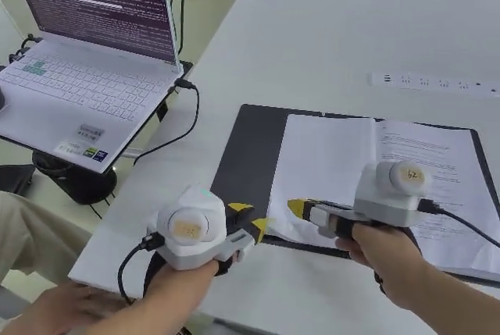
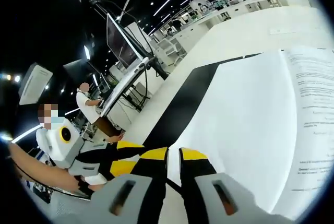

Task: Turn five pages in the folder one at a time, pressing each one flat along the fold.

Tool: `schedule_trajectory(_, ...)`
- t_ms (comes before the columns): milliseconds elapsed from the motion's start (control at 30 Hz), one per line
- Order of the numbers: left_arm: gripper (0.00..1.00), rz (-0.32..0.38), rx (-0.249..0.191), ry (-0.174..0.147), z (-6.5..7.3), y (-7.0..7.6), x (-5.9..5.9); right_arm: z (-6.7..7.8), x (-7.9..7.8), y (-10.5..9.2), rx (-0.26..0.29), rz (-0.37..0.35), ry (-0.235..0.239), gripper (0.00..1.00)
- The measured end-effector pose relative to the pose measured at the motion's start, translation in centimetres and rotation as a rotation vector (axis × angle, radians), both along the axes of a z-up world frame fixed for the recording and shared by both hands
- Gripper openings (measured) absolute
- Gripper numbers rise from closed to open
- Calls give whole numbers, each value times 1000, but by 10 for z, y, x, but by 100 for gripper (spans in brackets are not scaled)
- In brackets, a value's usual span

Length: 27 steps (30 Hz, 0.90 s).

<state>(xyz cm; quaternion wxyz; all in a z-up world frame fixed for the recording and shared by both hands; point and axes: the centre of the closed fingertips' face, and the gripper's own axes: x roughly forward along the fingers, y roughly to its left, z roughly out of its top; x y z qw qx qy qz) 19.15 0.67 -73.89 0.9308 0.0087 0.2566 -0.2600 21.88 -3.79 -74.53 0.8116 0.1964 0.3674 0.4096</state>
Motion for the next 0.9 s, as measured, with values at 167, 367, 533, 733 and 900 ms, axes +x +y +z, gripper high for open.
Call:
schedule_trajectory(167, 17, -54, 18, 10, -12, -20, 10, -1, 9, -37, 1, -87, 14, 6)
schedule_trajectory(367, 18, -73, 32, 24, -24, -35, 17, -2, 17, -73, -2, -165, 13, 6)
schedule_trajectory(533, 18, -81, 78, 39, -38, -36, 17, -1, 21, -93, 1, -198, 13, 7)
schedule_trajectory(733, 17, -72, 126, 56, -50, -30, 11, 1, 26, -106, 5, -220, 8, 7)
schedule_trajectory(900, 18, -69, 133, 39, -48, -30, 12, 2, 27, -108, 13, -224, 6, 6)
